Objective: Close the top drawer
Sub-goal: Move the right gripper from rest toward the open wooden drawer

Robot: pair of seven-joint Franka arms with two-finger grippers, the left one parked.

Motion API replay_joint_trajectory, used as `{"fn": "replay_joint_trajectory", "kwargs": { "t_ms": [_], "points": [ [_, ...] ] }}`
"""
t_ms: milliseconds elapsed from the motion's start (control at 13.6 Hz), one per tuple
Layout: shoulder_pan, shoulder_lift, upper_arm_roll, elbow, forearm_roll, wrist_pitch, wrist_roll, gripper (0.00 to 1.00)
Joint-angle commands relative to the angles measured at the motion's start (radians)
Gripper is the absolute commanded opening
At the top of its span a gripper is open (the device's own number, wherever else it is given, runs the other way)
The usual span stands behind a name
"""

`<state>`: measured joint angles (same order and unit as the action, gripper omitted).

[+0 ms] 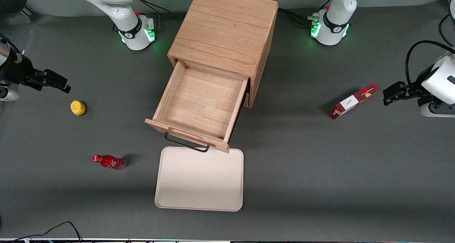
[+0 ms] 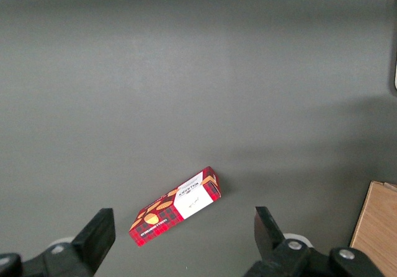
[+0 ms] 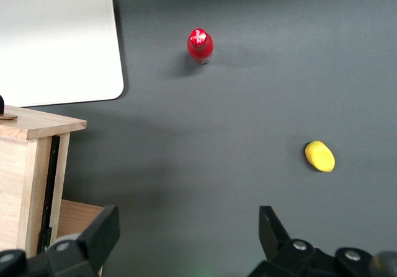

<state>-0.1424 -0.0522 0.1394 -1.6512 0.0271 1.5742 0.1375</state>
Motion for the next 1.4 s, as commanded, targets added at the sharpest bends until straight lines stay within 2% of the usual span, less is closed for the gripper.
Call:
{"fn": "replay_joint_trajectory", "kwargs": {
  "t_ms": [0, 294, 515, 662, 809, 956, 1103, 1324],
  "points": [
    [0.012, -0.003, 0.003, -0.004, 0.008, 0.009, 0.027, 1.0],
    [0.01, 0.018, 0.005, 0.017, 0.017, 0.007, 0.014, 1.0],
    [0.049, 0.128, 0.025, 0.173, 0.022, -0.022, -0.062, 1.0],
    [0.084, 0.223, 0.049, 0.308, 0.059, -0.065, -0.081, 1.0],
    [0.119, 0.319, 0.078, 0.431, 0.06, -0.072, -0.102, 1.0],
    [0.124, 0.414, 0.147, 0.525, 0.059, -0.059, -0.189, 1.0],
    [0.125, 0.503, 0.207, 0.622, 0.057, -0.024, -0.194, 1.0],
    [0.141, 0.604, 0.284, 0.651, 0.056, 0.14, -0.22, 1.0]
  ]
}}
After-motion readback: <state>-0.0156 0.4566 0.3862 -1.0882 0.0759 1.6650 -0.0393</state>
